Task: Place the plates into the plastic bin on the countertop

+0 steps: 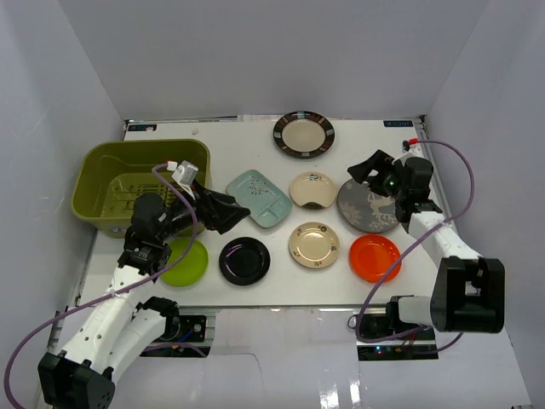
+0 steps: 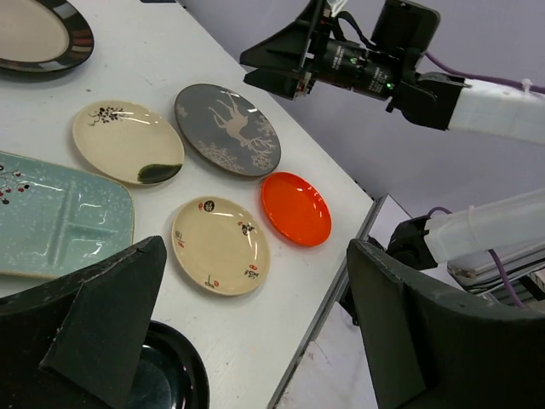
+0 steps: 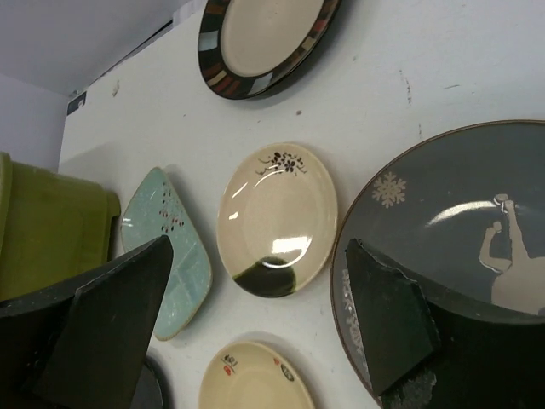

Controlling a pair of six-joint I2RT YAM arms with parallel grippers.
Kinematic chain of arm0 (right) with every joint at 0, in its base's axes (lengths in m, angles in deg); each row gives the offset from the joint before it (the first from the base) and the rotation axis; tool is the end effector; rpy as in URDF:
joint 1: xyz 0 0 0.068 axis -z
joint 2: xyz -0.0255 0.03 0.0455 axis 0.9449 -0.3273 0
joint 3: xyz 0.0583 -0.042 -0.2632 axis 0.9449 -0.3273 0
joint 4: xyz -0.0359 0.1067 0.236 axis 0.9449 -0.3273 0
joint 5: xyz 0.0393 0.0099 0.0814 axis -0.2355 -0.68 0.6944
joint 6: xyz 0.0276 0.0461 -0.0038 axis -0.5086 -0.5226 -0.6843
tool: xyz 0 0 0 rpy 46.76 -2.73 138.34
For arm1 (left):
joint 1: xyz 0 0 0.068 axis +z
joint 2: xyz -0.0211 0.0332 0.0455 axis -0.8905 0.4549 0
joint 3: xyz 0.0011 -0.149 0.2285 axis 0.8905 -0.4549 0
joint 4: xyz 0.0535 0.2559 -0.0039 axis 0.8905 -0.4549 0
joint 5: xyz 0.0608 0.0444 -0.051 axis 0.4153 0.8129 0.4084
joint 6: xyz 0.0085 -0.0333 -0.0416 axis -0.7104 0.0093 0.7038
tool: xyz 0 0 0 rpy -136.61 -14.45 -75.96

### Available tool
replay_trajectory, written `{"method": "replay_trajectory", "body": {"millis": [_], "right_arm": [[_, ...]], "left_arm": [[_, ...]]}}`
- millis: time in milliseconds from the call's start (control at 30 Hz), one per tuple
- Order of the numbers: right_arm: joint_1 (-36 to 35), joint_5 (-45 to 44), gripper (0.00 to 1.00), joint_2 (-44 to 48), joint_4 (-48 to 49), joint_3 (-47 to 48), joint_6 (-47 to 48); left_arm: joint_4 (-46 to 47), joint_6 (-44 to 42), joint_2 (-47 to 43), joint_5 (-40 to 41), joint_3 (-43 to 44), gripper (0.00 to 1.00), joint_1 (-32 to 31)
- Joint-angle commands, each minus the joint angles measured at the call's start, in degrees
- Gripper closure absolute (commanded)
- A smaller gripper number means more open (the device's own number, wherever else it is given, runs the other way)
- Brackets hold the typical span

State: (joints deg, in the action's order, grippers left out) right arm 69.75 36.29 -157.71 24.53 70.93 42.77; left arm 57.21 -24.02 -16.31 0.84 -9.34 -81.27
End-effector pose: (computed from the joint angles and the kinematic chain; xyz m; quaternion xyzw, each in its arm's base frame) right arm 0.2831 0.0168 0.2591 0.1264 0.7853 0.2962 0.5288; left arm 0.1652 -0.0783 0.3194 0.1509 0.6992 -0.4931 0.4951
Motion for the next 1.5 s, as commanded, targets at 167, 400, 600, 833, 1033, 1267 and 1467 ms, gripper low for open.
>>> {"method": "replay_trajectory", "body": {"millis": [167,400,600,833,1033,1267,1467], "right_arm": [[0.1,-5.6,0.11,-18.6,6.4,16.4,-2.8],[0.0,-5.4,0.12,-35.0,9.2,28.3,-7.7],[-2.1,-2.9,0.14,-51.3,11.0,40.3,-12.8],[-7.4,-3.9,0.2,-68.5,3.7,62.6,-15.1],[-9.7,-5.2,0.3,-77.1,7.9,67.8,-25.2],[-9.8,-5.1,0.92,-75.2,15.6,63.6,-31.8],[-8.1,0.0,0.92,-58.7,24.9,54.2,-32.6]], "left_arm": [[-1.4,-2.0,-2.2,-0.4,0.7,0.02,-1.4],[-2.2,-2.3,-1.5,0.8,1.0,0.02,-2.6],[-3.1,-2.1,1.2,3.2,1.8,0.02,-3.3],[-3.4,-2.4,3.6,3.7,2.6,0.02,-3.2],[-3.8,-2.7,5.0,4.7,3.3,0.02,-3.0],[-4.7,-3.5,5.9,6.9,3.9,0.02,-2.8],[-5.3,-2.3,7.0,8.5,4.9,0.02,-2.5]]}}
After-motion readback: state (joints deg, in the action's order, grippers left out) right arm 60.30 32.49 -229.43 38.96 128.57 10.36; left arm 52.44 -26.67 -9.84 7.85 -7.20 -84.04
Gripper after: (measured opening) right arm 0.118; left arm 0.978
